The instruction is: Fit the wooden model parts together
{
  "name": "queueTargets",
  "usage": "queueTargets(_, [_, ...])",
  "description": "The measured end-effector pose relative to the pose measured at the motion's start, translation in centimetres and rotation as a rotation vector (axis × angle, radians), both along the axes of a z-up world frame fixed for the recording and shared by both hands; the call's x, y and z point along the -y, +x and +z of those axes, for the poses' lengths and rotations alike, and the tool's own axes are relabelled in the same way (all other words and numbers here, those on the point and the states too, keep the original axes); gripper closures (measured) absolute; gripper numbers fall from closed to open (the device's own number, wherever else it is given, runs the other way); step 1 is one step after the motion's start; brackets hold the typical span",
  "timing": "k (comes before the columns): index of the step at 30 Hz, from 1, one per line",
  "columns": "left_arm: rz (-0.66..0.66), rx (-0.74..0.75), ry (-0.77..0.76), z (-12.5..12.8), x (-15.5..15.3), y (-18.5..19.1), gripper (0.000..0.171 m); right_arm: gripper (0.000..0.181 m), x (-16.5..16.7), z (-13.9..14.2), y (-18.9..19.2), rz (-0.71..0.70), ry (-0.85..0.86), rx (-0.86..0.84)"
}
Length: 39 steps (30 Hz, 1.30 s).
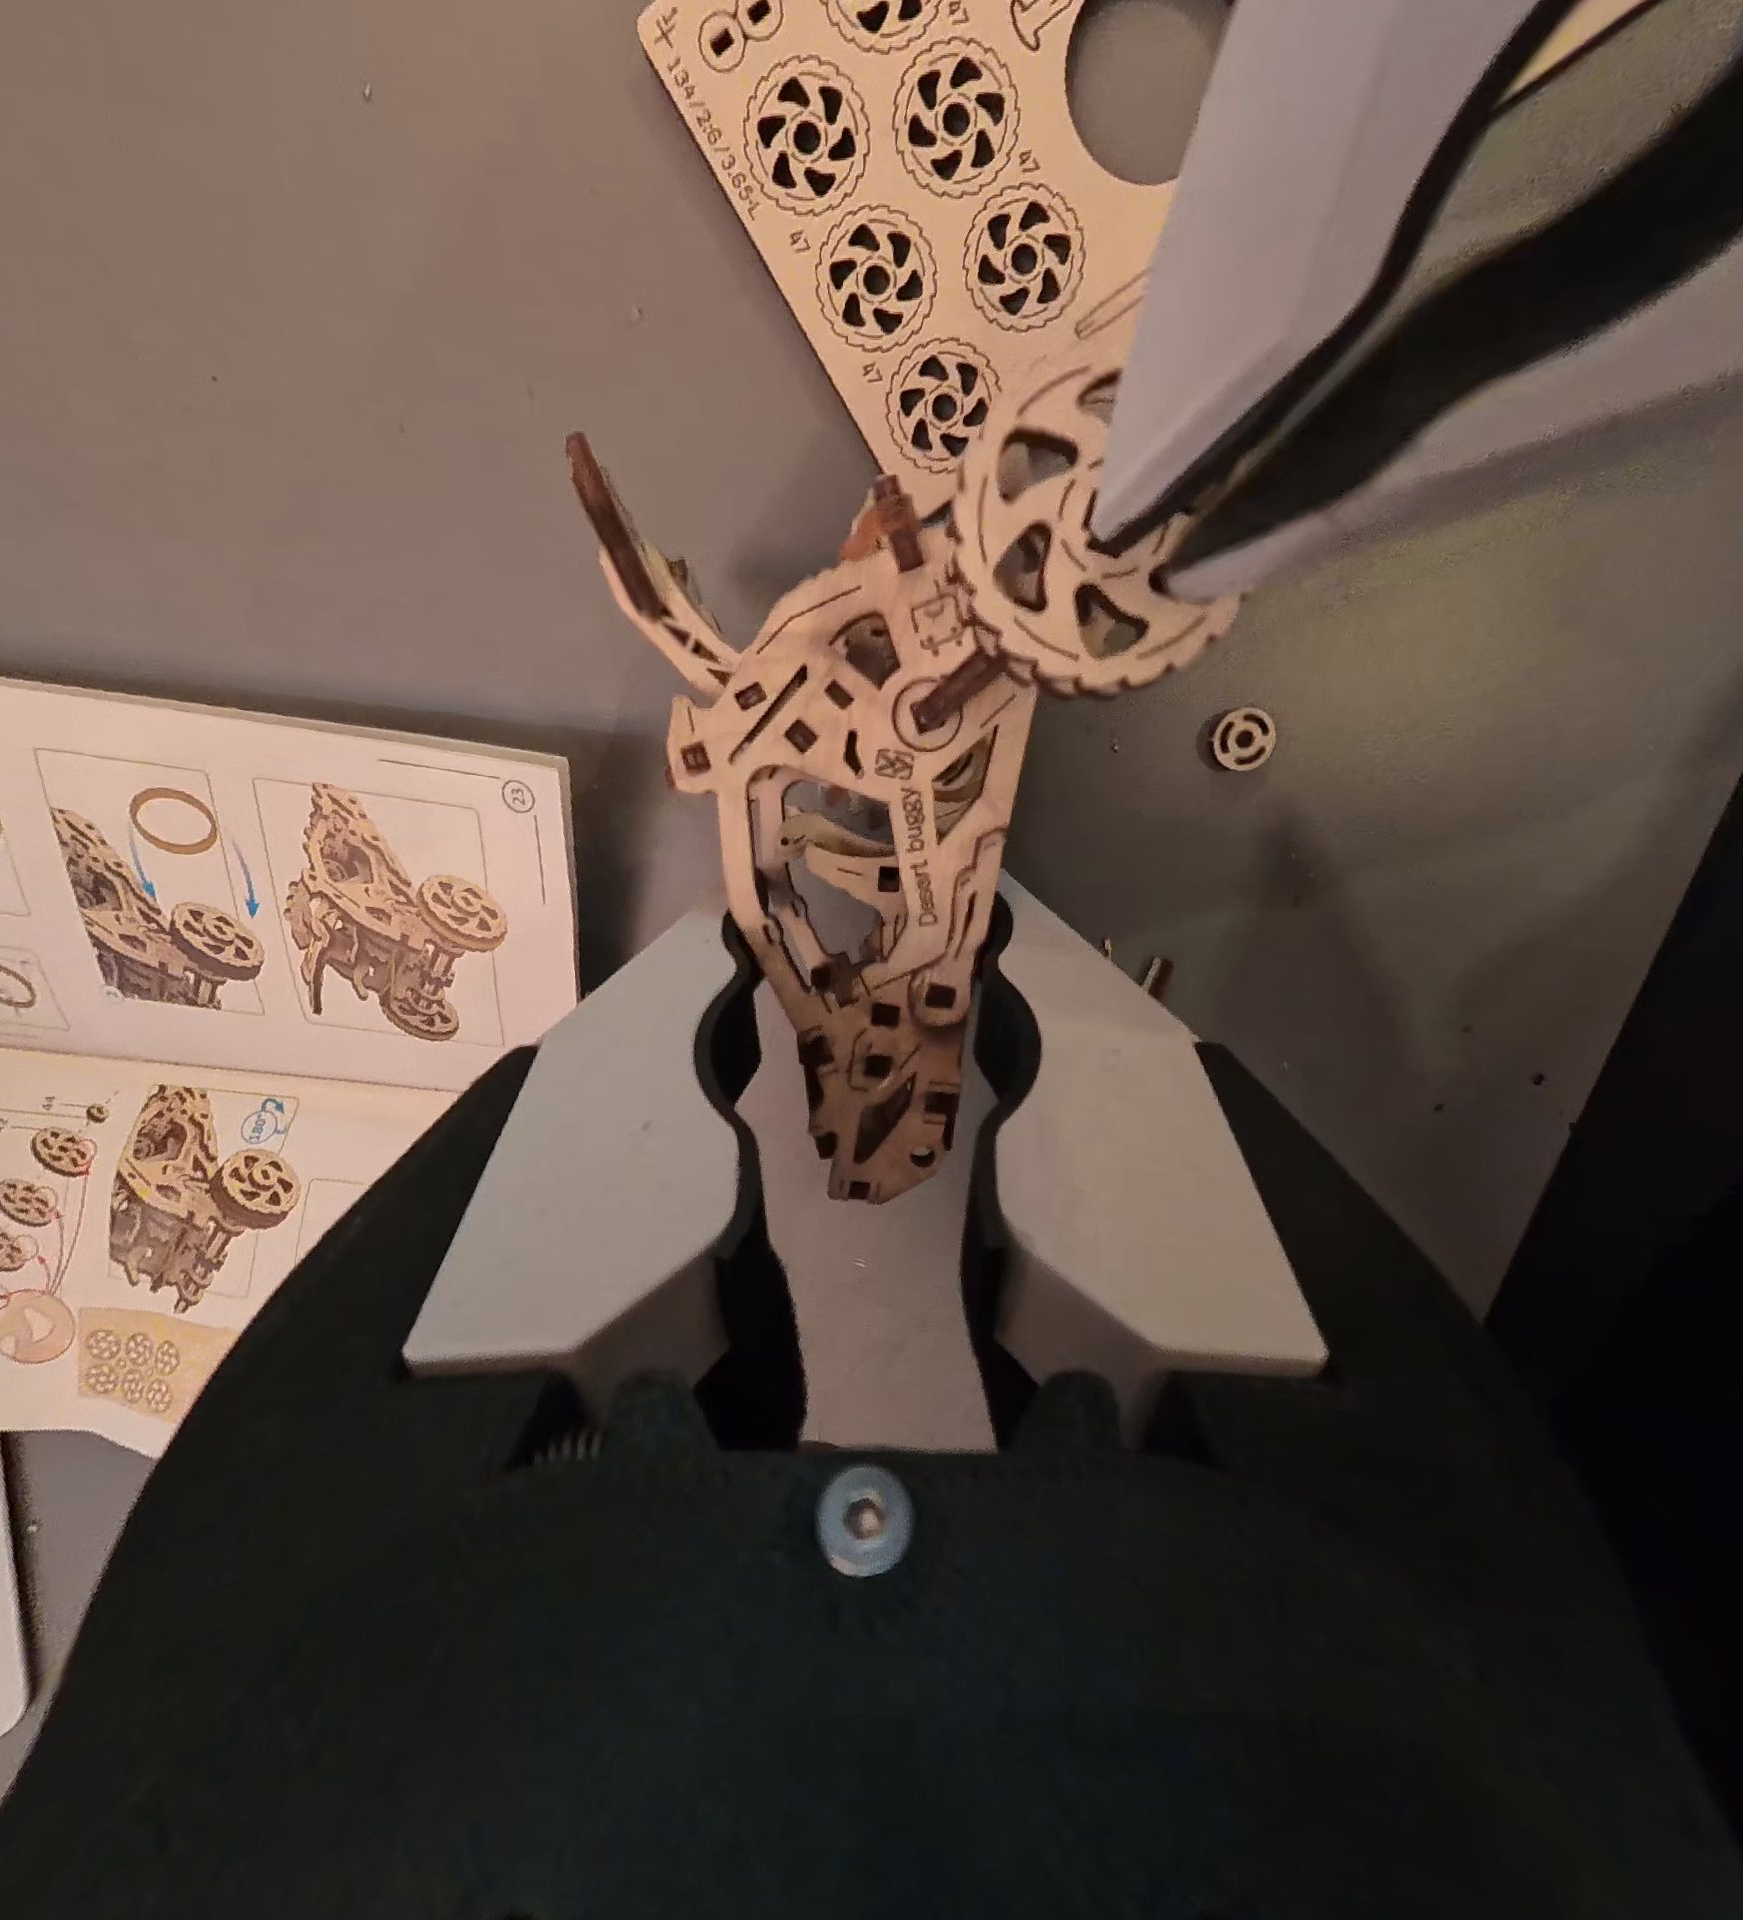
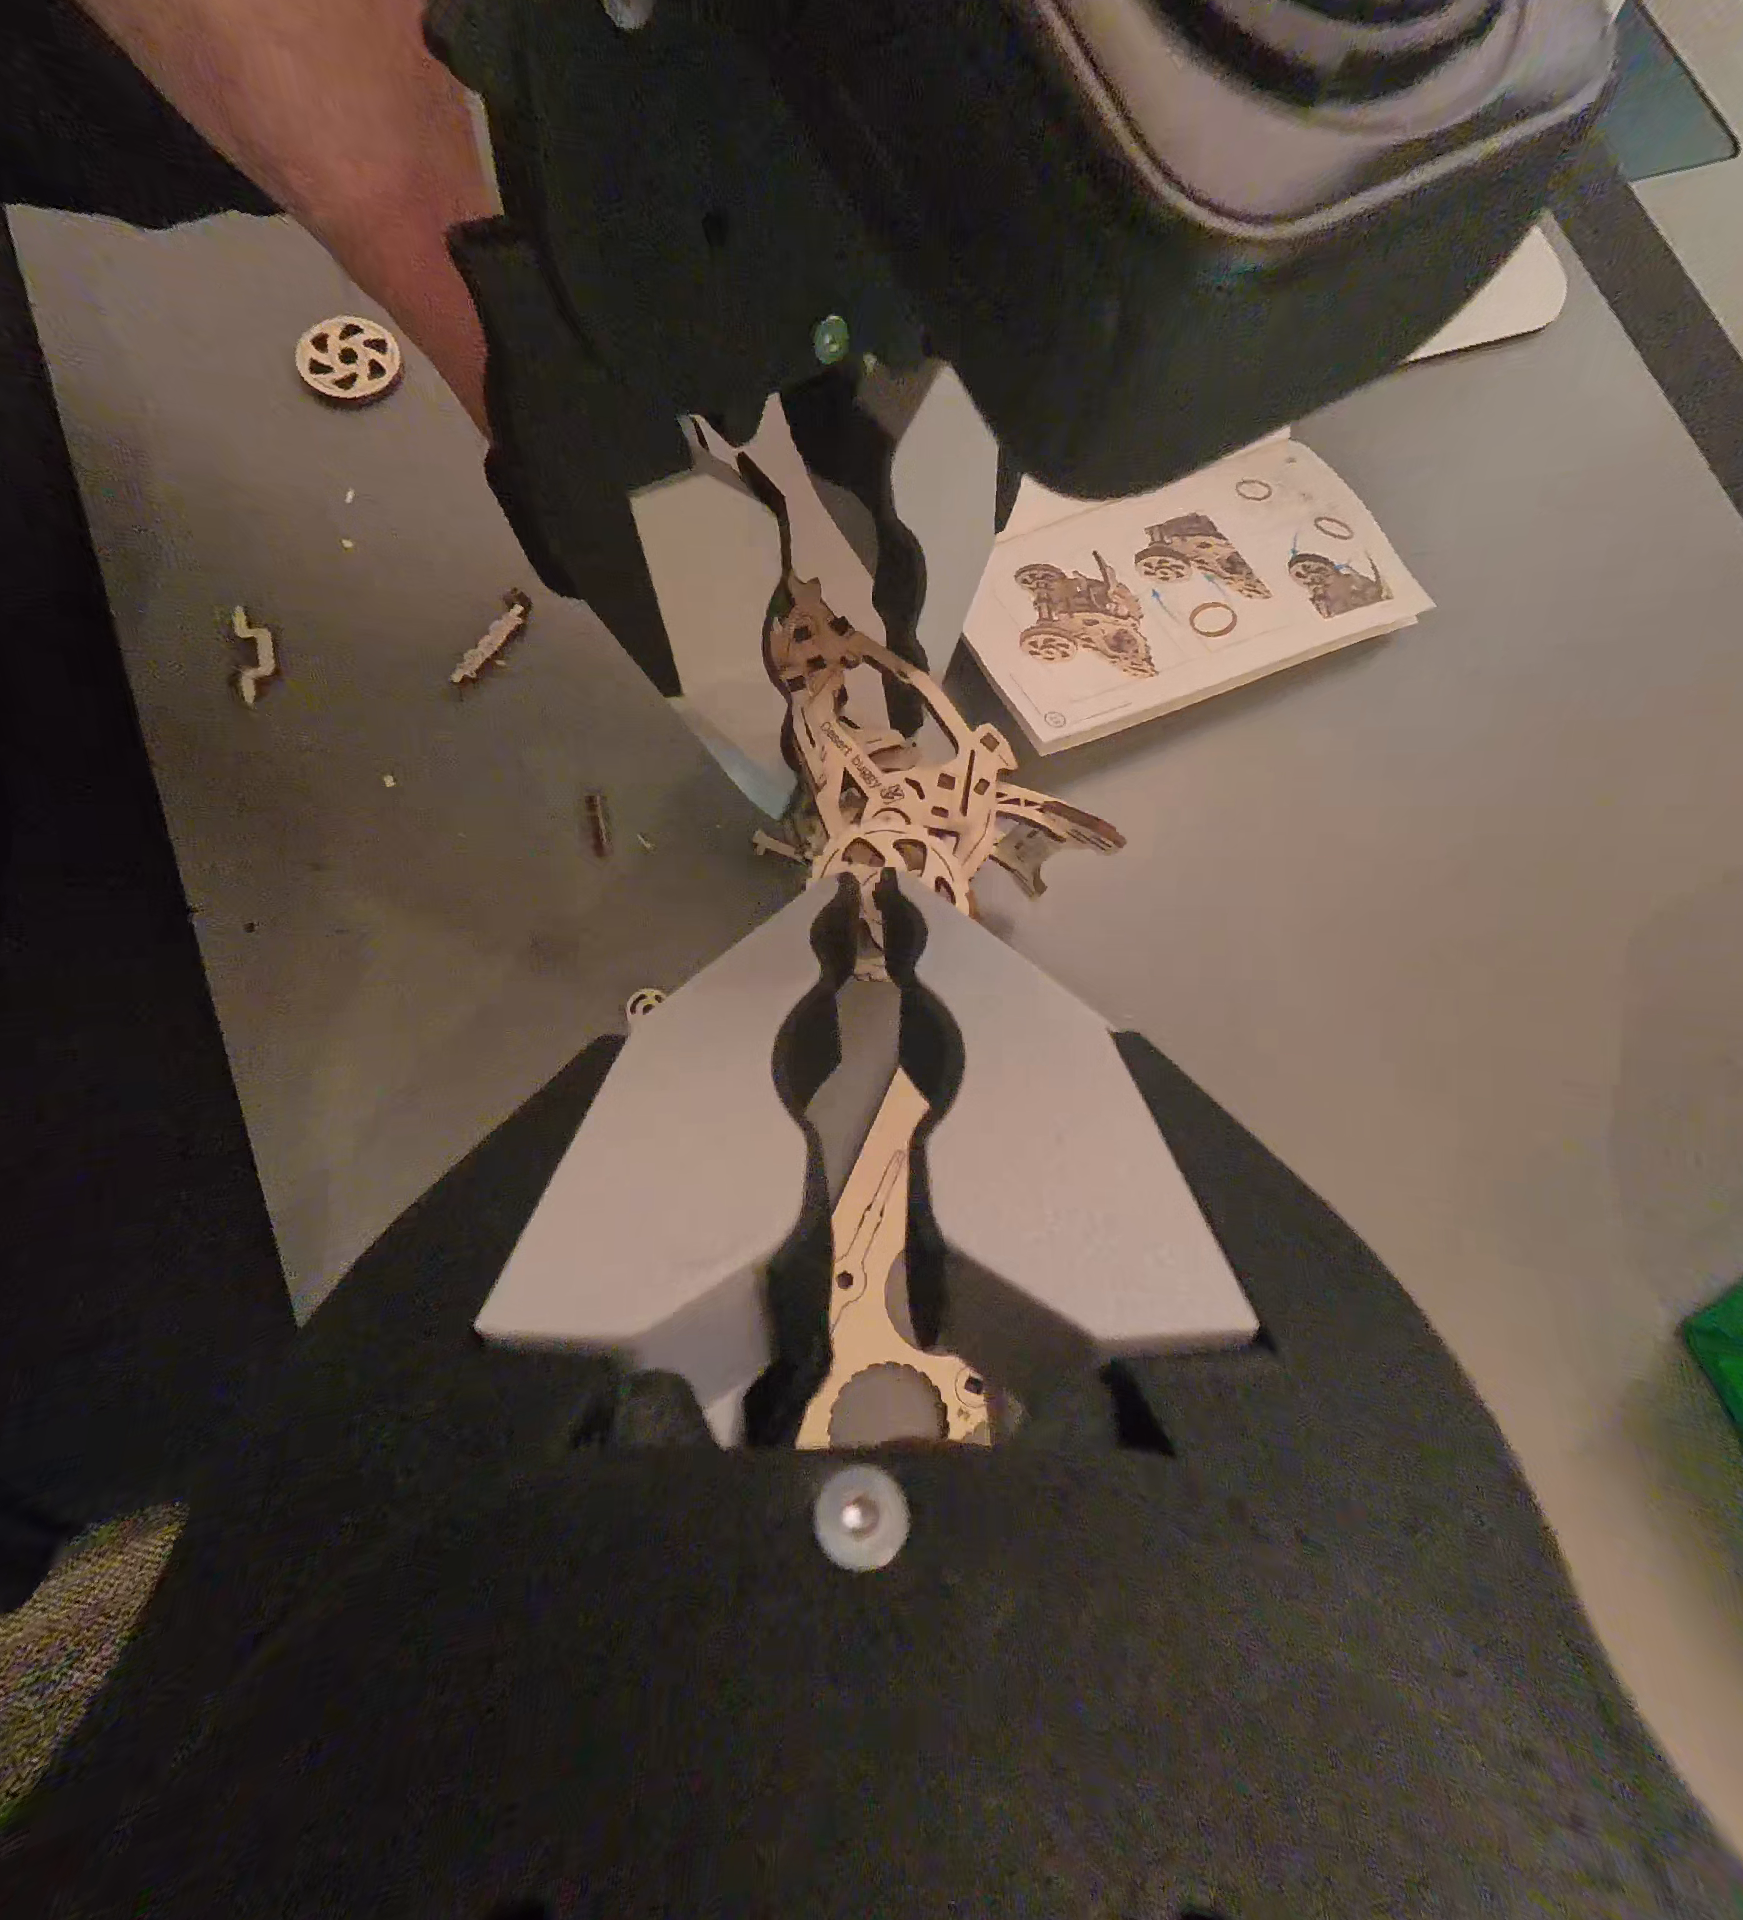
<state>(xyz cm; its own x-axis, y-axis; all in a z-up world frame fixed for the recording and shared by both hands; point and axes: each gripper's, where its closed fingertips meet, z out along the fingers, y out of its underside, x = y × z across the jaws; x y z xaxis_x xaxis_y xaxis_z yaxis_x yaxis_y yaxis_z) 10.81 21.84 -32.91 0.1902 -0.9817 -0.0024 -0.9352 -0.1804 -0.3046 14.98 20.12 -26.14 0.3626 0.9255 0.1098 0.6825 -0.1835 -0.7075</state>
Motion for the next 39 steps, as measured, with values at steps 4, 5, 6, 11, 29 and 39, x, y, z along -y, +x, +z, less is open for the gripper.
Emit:
queueTargets(4, [-0.005,-0.006,-0.004,0.0,0.1,0.0,0.136,0.172,-0.2,0.1,0.1,0.007,0.013,0.036])
queueTargets(5, [-0.002,-0.002,-0.007,0.0,0.1,0.0,0.136,0.172,-0.2,0.0,0.1,0.008,0.006,0.043])
queueTargets(6, [0.002,0.001,-0.008,0.0,0.1,0.0,0.136,0.172,-0.3,0.1,0.2,0.005,0.013,0.051])
queueTargets(11, [0.001,0.008,-0.011,0.0,0.1,0.0,0.136,0.180,-0.1,-0.1,0.3,0.025,-0.020,0.080])
queueTargets(29, [-0.009,0.020,0.004,0.1,0.2,0.2,0.136,0.181,0.1,-0.3,0.7,0.105,-0.069,0.206])
queueTargets(39, [-0.020,0.025,0.008,0.1,0.3,0.3,0.136,0.165,-0.3,-0.1,1.0,0.104,-0.084,0.264])
